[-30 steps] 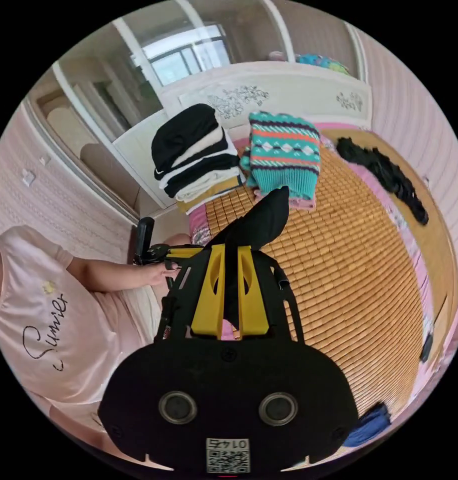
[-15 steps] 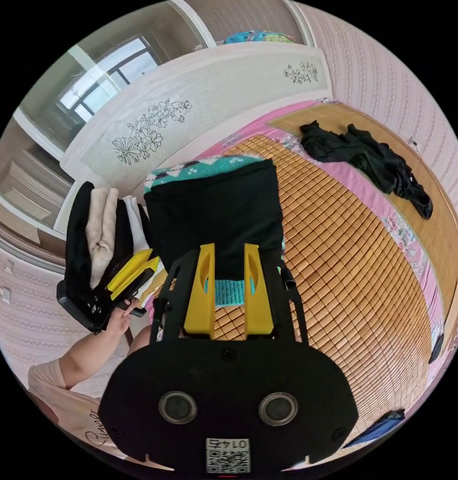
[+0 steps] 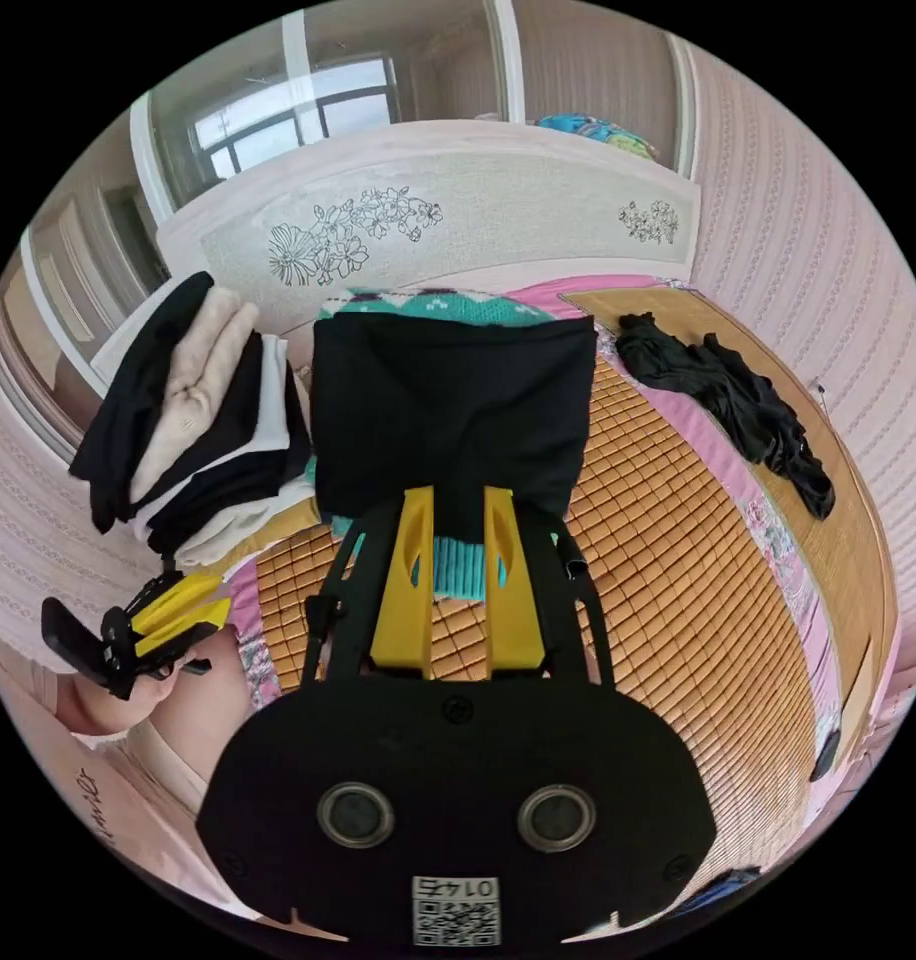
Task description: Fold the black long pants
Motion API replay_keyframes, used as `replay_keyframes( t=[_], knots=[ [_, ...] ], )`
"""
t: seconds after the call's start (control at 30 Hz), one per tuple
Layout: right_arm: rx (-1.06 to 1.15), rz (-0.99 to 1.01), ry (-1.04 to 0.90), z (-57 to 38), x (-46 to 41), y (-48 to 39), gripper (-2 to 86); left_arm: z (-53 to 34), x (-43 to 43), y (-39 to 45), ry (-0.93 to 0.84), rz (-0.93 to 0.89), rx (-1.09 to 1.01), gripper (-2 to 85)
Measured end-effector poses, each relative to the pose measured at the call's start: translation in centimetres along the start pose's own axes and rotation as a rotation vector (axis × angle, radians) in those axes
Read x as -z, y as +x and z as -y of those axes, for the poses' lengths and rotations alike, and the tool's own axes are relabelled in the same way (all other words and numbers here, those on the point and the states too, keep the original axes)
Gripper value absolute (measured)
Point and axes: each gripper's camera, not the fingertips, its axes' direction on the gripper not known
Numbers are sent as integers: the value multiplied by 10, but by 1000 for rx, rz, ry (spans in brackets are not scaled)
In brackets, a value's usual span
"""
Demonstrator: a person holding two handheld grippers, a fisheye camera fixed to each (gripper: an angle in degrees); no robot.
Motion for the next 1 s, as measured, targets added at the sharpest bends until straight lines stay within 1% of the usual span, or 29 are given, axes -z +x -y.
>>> replay_keyframes(
  t=[0.03,0.07,0.1,0.13,0.17,0.2,0.27,0.3,0.37,0.47,0.57,0.67,0.83,0.9,0.93,1.0],
  knots=[
    [-31,5,13,-42,24,11,93,-10,3,7,-13,-30,-6,59],
    [-88,-33,17,-93,47,22,98,-28,7,23,-39,-81,-19,60],
    [-130,-70,14,-120,58,28,96,-45,10,41,-59,-137,-35,62],
    [-223,-147,-10,-177,78,42,92,-52,11,50,-65,-167,-46,63],
    [-321,-190,-69,-236,96,56,91,-65,14,71,-75,-241,-74,73],
    [-371,-200,-104,-266,105,64,90,-74,17,92,-88,-316,-114,81],
    [-584,-225,-158,-385,155,88,91,-84,18,129,-124,-408,-203,88],
    [-635,-232,-152,-414,170,93,91,-89,19,154,-143,-455,-268,90],
    [-826,-268,-130,-516,227,109,95,-94,20,192,-163,-498,-348,90],
    [-981,-321,-65,-606,292,126,109,-99,17,253,-170,-536,-437,90],
    [-1048,-353,8,-657,342,149,114,-104,11,319,-165,-550,-522,91],
    [-1052,-379,57,-678,379,182,115,-109,2,385,-134,-573,-602,91],
    [-985,-415,124,-675,432,249,113,-115,-36,494,-119,-641,-729,92],
    [-952,-431,136,-666,451,281,113,-119,-68,557,-118,-666,-807,92],
    [-931,-442,146,-659,464,303,113,-119,-78,574,-124,-672,-825,93],
    [-910,-459,148,-648,481,339,114,-121,-118,645,-133,-704,-899,94]
  ],
)
